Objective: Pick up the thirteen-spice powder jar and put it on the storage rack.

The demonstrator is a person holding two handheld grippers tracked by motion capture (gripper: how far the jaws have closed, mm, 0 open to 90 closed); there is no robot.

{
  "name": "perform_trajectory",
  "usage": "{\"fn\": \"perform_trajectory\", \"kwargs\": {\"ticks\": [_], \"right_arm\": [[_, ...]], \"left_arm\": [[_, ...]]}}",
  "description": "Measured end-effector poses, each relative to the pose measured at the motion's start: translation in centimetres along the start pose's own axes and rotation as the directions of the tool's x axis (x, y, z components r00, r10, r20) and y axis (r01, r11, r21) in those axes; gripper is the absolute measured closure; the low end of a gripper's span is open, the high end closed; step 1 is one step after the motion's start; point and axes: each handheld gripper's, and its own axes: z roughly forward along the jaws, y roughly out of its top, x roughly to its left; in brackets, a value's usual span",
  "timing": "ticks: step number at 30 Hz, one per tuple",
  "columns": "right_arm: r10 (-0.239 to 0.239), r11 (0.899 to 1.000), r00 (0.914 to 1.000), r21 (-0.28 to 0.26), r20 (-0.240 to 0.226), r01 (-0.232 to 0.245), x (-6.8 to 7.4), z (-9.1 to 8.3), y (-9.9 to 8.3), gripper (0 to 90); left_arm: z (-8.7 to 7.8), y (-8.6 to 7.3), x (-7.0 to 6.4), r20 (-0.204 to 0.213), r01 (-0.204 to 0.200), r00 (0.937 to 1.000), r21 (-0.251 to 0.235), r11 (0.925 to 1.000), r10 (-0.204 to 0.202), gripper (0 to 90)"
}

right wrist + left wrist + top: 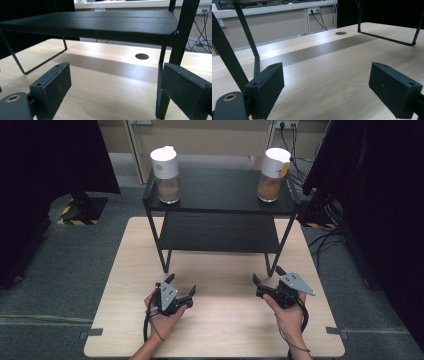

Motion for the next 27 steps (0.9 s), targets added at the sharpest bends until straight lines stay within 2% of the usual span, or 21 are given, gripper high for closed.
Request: {"fn": "perform_trajectory", "kwargs": {"ticks": [13, 27], "right_arm": [[0.000, 0.999, 1.0000, 0.040, 0.008, 0.000, -0.3, -0.4, -2.0, 9.9], [-0.019, 0.997, 0.9997, 0.074, 0.013, 0.018, 0.1, -0.7, -4.5, 9.9]], "left_arm": [[0.0, 0.0, 0.0, 0.000, -0.002, 1.0000, 0.000, 1.0000, 0.002, 12.7], [0.0, 0.0, -0.1, 0.000, -0.005, 1.0000, -0.001, 1.0000, 0.005, 12.7]]}}
